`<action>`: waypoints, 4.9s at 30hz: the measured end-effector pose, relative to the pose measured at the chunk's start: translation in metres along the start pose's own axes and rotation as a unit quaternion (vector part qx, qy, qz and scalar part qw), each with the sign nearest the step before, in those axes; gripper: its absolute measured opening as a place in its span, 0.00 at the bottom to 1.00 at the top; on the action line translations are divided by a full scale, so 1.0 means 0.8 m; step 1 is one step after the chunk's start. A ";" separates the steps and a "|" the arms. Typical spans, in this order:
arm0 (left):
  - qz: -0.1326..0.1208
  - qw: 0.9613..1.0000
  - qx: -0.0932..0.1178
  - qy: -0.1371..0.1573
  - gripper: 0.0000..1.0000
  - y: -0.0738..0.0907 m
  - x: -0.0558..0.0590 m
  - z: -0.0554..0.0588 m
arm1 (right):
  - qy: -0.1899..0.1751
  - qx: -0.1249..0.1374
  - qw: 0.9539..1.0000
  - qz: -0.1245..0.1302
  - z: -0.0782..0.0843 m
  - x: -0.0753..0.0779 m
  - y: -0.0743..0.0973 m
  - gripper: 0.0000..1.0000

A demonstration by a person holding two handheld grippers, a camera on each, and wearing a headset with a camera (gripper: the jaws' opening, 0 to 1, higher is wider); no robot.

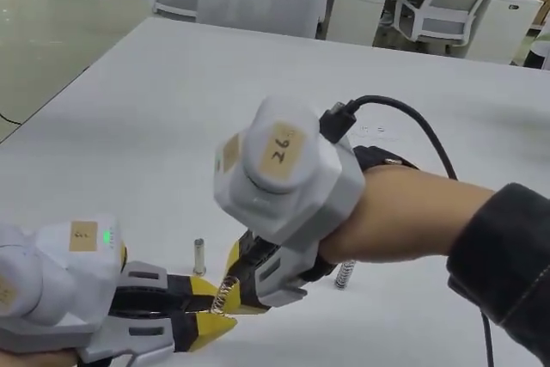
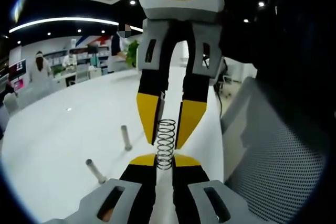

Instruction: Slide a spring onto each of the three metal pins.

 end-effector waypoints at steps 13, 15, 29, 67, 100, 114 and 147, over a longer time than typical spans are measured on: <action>0.002 1.000 0.010 0.000 0.03 0.000 0.000 -0.004 | -0.004 0.001 1.000 -0.009 0.000 -0.003 -0.003 0.08; -0.001 1.000 0.013 0.009 0.04 0.001 -0.002 -0.004 | -0.006 0.001 1.000 -0.007 0.000 -0.001 -0.002 0.08; -0.005 0.999 0.001 0.038 0.16 0.003 -0.003 0.007 | -0.035 -0.012 0.999 0.028 0.024 0.032 0.017 0.08; -0.009 0.999 0.003 0.051 0.20 0.005 -0.002 0.009 | -0.074 -0.078 0.992 0.066 0.082 0.107 0.001 0.08; -0.012 0.999 -0.003 0.052 0.19 0.006 -0.006 0.011 | -0.087 -0.109 0.989 0.043 0.106 0.100 -0.056 0.08; -0.012 0.999 -0.005 0.052 0.19 0.006 -0.005 0.013 | -0.081 -0.125 0.988 0.043 0.120 0.092 -0.076 0.09; -0.008 0.999 -0.011 0.052 0.19 0.005 -0.001 0.016 | -0.059 -0.072 0.992 0.083 0.074 0.091 -0.027 0.20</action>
Point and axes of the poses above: the centre of the closed fingertips' face, and the gripper's own axes: y roughly backward along the fingers, x roughly to its right, z roughly out of its underside, the point moved 3 cm from there along y, roughly backward along the fingers, and after that the axes turned 11 degrees about z, right-handed, at the moved point
